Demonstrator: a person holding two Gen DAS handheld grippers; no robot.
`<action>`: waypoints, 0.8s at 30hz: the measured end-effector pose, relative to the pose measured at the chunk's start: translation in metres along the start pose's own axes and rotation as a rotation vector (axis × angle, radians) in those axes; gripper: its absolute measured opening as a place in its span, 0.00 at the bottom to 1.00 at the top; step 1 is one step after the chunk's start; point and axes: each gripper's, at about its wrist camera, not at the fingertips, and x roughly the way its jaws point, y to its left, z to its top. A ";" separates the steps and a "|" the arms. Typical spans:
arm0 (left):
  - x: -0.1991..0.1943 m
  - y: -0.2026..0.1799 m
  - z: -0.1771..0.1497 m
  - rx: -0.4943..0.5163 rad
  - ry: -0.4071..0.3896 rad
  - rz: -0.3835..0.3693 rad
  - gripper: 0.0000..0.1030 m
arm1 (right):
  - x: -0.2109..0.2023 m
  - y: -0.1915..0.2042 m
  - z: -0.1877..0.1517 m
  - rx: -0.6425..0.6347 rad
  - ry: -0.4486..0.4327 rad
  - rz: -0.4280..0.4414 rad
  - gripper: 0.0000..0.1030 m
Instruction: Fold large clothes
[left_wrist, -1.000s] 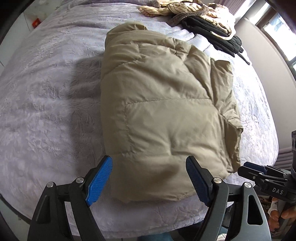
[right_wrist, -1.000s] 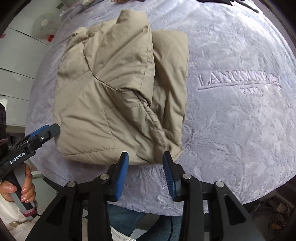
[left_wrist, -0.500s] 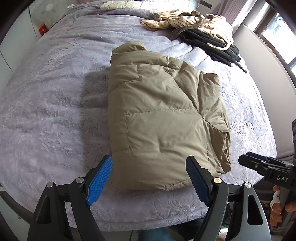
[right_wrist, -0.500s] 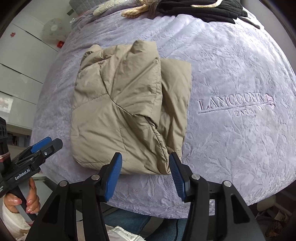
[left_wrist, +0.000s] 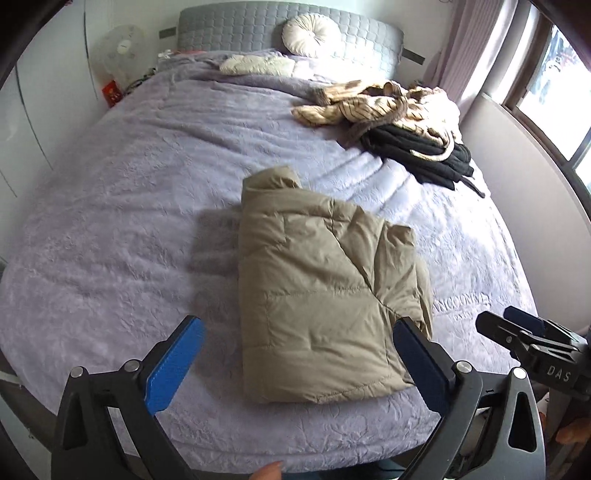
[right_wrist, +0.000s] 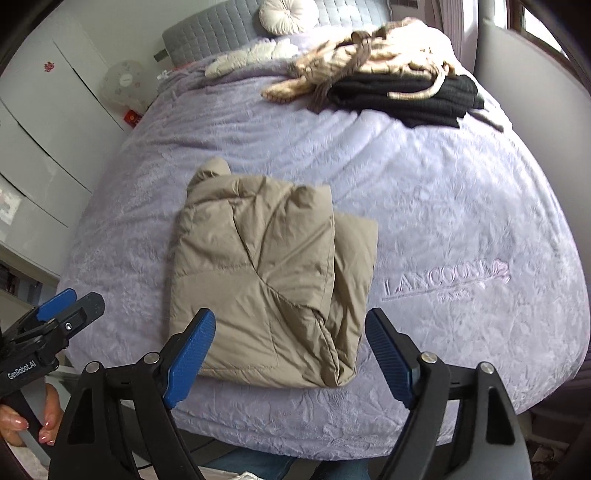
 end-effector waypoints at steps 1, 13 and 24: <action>-0.003 0.000 0.001 -0.006 -0.007 0.010 0.99 | -0.005 0.001 0.001 -0.005 -0.023 -0.007 0.84; -0.029 0.000 0.004 -0.019 -0.067 0.121 1.00 | -0.025 0.011 0.011 -0.026 -0.087 -0.091 0.86; -0.047 0.000 0.005 -0.033 -0.109 0.148 1.00 | -0.041 0.014 0.013 -0.020 -0.126 -0.114 0.86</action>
